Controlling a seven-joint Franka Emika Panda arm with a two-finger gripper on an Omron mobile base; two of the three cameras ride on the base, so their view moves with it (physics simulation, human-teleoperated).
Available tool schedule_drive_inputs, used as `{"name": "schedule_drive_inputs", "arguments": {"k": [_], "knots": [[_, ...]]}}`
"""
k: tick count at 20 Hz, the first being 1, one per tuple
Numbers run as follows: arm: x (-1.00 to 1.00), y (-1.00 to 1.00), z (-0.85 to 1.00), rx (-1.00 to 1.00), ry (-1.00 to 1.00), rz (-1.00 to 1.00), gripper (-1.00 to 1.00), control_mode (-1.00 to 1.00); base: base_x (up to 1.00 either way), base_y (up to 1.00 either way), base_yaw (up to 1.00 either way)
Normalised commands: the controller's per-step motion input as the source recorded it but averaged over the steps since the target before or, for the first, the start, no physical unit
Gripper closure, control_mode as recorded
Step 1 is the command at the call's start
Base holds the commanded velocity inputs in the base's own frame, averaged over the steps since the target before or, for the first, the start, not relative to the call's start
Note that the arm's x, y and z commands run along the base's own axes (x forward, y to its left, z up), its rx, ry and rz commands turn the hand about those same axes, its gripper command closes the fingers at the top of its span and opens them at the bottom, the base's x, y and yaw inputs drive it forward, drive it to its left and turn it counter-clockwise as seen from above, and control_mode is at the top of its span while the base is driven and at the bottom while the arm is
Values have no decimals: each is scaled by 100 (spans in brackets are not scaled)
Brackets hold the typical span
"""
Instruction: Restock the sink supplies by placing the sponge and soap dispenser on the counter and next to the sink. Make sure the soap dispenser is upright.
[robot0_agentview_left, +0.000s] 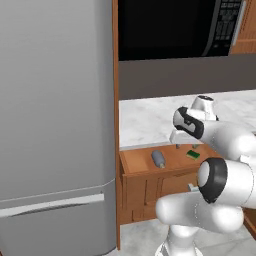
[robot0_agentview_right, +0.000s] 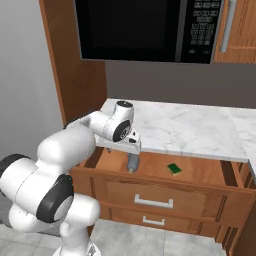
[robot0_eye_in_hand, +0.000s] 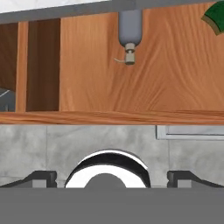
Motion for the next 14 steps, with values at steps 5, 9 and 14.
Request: {"name": "schedule_drive_inputs", "arguments": {"k": [5,9,14], "knots": [[30,0,-68,-11,0,-1,-100,-100,0,0,0],[26,0,-38,-1,0,-4,-100,-100,0,0,0],[21,0,-33,0,0,-1,-100,-100,0,0,0]]}}
